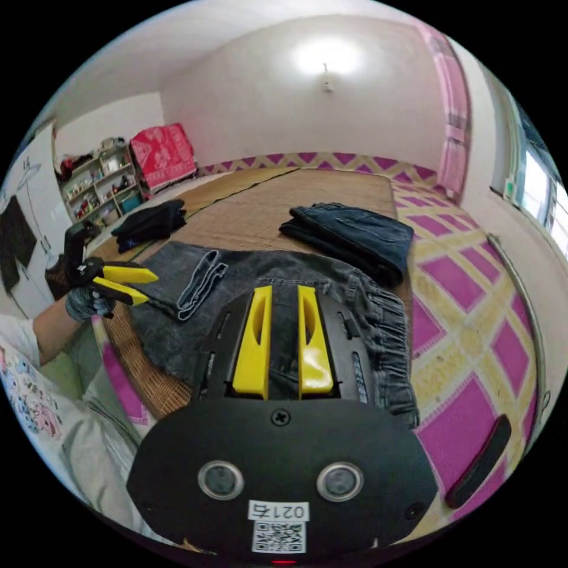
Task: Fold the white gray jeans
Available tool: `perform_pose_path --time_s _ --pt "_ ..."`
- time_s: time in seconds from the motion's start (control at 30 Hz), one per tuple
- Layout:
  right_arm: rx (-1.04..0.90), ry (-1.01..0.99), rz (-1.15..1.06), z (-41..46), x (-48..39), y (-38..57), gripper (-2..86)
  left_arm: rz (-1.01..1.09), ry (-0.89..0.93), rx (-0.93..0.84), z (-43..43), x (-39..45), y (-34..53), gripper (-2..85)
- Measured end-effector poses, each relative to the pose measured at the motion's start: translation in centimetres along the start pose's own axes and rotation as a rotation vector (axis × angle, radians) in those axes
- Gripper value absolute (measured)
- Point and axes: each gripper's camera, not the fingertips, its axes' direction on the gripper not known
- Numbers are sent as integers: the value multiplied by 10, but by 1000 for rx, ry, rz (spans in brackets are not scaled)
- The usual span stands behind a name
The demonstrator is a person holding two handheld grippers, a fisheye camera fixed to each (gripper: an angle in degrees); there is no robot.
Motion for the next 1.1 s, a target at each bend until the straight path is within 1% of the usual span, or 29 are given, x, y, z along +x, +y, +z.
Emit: perform_pose_path --time_s 0.1,0.17,0.23,0.27,0.33,0.37,0.4,0.43,0.5,0.53,0.6,0.63,0.67,0.7,0.77,0.87,0.9,0.97,1.03,1.07,1.1 --pt "-82 32 -63 34 -19 -11 77 10 -51 -80 31 6 -13 137" --pt "-119 33 -60 49 -22 -10 75 20 -58 -150 44 5 -15 137" --pt "-169 48 -54 63 -25 -7 70 26 -134 -144 39 3 -13 118" --pt "-177 56 -51 64 -26 -7 69 39 -137 -137 34 0 -12 92" --pt "-195 79 -56 66 -32 -8 64 -6 -127 -114 21 -15 -10 45" --pt "-199 83 -58 66 -33 -8 63 -62 -74 -99 9 -32 -8 41" --pt "-199 87 -55 65 -34 -8 60 -130 -16 -48 -11 -52 -4 39" --pt "-198 82 -47 64 -33 -8 57 -158 5 -15 -25 -62 -1 38" --pt "-195 67 -30 61 -30 -8 51 -228 -3 98 -91 -102 17 36" --pt "-194 56 -14 59 -28 -7 45 -240 -10 130 -111 -114 23 36" --pt "-194 45 0 57 -25 -7 37 -290 -93 221 -196 -163 57 36" --pt "-194 43 4 55 -24 -7 34 -305 -119 240 -217 -176 68 36" --pt "-194 44 4 54 -24 -7 32 -341 -182 263 -257 -202 91 36" --pt "-195 47 2 52 -24 -6 30 -381 -259 273 -293 -228 117 35" --pt "-194 51 1 49 -23 -6 27 -471 -344 264 -335 -271 162 35" --pt "-195 55 7 44 -20 -5 24 -665 -454 225 -371 -347 242 36" --pt "-196 54 13 42 -17 -5 24 -750 -498 203 -375 -376 274 36" --pt "-195 50 22 38 -13 -5 26 -847 -550 155 -374 -416 316 37" --pt "-192 36 32 32 -6 -5 36 -931 -495 146 -372 -451 350 38" --pt "-189 31 37 29 -4 -5 41 -988 -407 170 -382 -472 364 39" --pt "-182 29 35 22 0 -7 48 -998 -386 226 -394 -485 373 40"
